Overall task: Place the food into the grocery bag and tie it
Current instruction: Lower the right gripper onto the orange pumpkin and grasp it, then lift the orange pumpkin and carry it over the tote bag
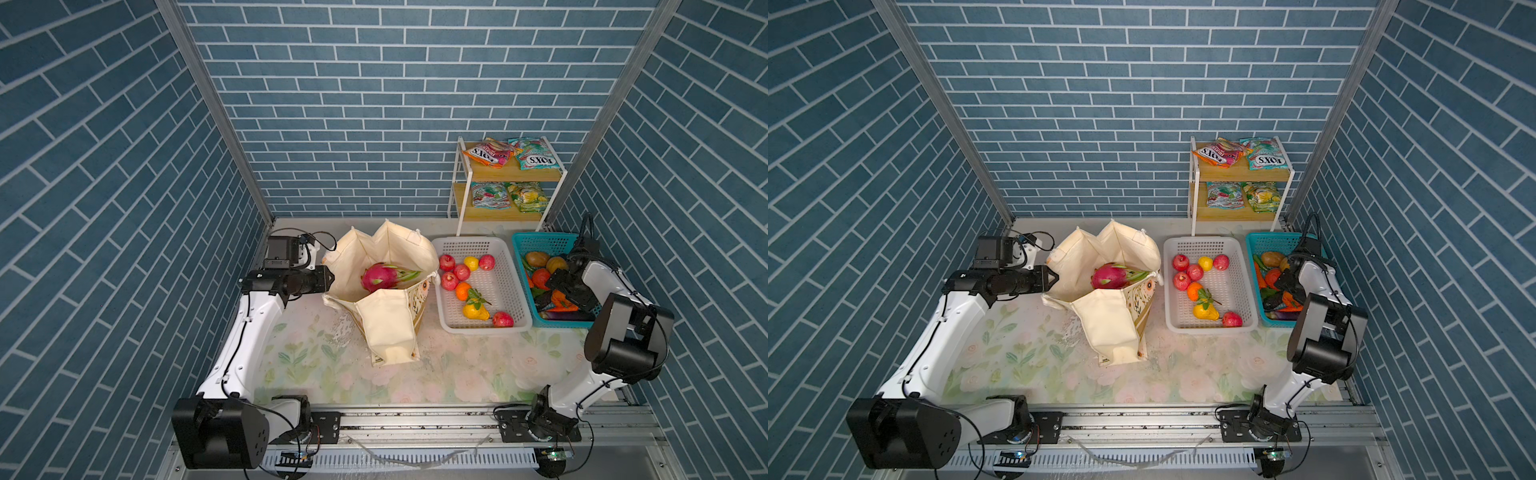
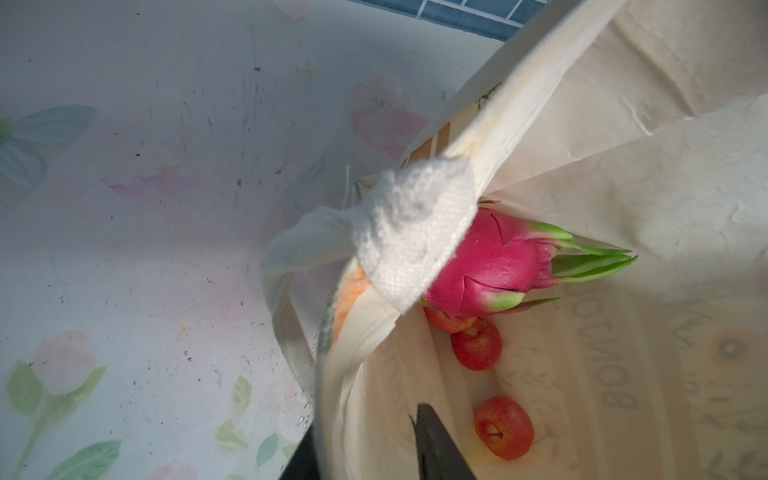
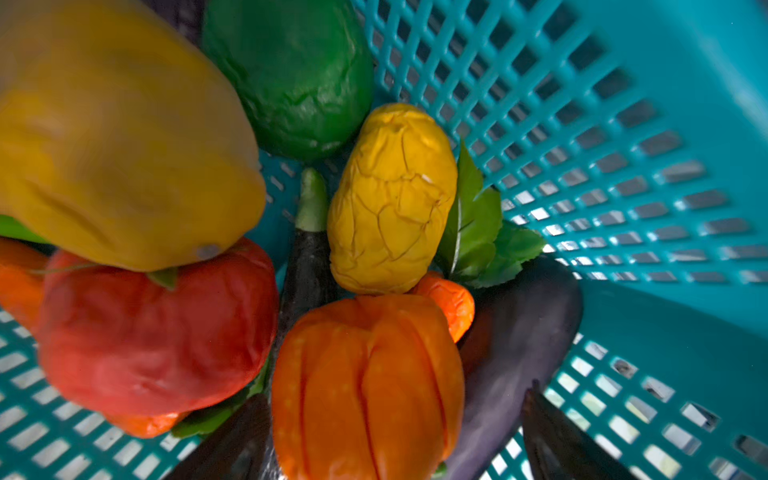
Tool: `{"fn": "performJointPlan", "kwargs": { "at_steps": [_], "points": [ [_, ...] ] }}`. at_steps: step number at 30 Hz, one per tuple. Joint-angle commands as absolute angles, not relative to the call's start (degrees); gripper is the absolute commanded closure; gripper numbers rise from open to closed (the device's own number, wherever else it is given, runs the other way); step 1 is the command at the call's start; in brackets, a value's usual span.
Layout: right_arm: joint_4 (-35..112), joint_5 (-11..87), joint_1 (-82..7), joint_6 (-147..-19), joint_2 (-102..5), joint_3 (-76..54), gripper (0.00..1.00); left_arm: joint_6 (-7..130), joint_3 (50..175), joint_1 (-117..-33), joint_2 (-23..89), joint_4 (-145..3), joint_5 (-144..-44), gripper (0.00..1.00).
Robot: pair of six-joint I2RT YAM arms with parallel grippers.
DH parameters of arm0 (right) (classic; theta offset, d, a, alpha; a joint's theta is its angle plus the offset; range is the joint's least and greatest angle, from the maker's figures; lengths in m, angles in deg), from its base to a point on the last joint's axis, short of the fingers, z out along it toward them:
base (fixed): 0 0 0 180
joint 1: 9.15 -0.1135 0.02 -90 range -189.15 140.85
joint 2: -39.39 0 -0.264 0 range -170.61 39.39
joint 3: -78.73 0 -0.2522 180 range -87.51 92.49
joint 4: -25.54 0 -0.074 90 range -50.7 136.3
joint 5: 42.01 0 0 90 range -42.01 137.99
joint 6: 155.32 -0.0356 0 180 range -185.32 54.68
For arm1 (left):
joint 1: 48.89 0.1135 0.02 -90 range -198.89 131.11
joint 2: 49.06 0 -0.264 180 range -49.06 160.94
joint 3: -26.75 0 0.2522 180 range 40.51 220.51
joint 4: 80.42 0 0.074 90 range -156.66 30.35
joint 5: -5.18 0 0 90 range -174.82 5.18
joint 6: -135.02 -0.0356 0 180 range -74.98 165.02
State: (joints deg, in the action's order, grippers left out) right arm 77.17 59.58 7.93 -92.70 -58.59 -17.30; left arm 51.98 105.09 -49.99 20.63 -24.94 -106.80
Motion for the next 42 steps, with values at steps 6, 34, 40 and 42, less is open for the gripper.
{"fn": "performJointPlan", "kwargs": {
  "at_steps": [6, 34, 40, 42],
  "points": [
    [75.6, 57.7, 9.3, -92.1, -59.2, -19.0, 0.22, 52.0, 104.7, -50.1, 19.9, -24.0, -107.0, 0.64],
    [70.8, 39.8, 3.6, -98.6, -29.4, -27.2, 0.48, 52.1, 104.0, -50.1, 19.1, -25.5, -106.6, 0.64],
    [70.9, 42.6, -7.4, -96.6, -27.3, -25.9, 0.48, 52.1, 103.7, -50.1, 18.5, -26.1, -106.8, 0.64],
    [71.4, 42.6, -10.2, -96.6, -26.4, -25.1, 0.48, 52.2, 103.5, -50.1, 18.4, -26.5, -107.1, 0.64]
  ]
}}
